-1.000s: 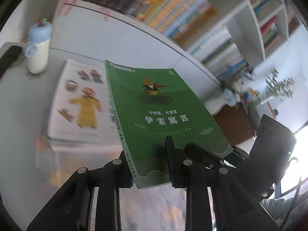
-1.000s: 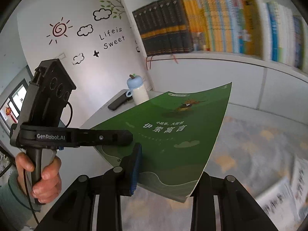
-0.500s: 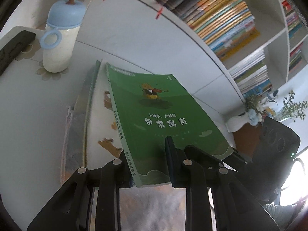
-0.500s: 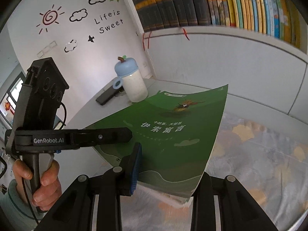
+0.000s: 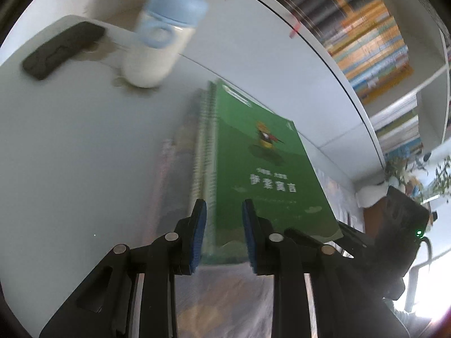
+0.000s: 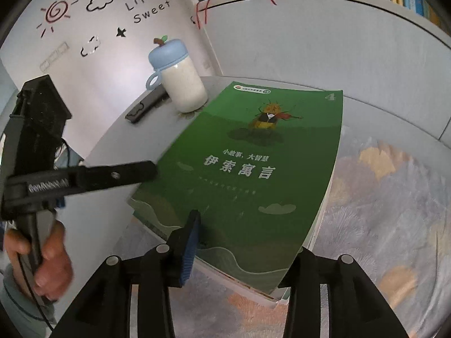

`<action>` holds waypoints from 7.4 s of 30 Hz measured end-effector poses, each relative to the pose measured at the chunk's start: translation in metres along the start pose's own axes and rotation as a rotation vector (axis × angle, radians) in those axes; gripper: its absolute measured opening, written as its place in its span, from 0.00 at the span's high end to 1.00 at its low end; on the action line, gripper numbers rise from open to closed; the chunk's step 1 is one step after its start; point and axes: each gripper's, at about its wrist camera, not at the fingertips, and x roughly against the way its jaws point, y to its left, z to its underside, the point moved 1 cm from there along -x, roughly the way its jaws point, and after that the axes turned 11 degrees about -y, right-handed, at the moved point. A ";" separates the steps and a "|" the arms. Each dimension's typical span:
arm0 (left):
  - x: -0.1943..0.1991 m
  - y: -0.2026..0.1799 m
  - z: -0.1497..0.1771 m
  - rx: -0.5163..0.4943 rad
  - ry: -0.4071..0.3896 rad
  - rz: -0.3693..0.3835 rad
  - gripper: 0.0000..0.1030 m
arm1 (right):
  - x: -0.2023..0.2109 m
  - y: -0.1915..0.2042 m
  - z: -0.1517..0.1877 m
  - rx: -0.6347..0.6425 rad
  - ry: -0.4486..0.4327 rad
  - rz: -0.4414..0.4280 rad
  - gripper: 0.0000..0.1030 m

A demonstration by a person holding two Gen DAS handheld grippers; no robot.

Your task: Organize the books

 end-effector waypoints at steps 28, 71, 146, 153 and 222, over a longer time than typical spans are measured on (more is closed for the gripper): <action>0.030 -0.249 0.192 -0.402 0.244 0.165 0.73 | 0.320 -0.104 0.234 -0.385 -0.061 0.303 0.45; -0.037 -0.369 0.413 -0.360 0.433 0.176 0.67 | 0.466 -0.190 0.405 -0.335 -0.018 0.465 0.60; -0.001 -0.390 0.406 -0.344 0.533 0.431 0.75 | 0.471 -0.150 0.356 -0.284 -0.117 0.216 0.73; 0.029 -0.378 0.342 -0.340 0.434 0.484 0.75 | 0.470 -0.112 0.298 -0.157 -0.172 0.256 0.73; 0.025 -0.043 0.028 -0.148 0.045 -0.030 0.71 | 0.031 -0.011 0.020 -0.168 -0.020 -0.030 0.51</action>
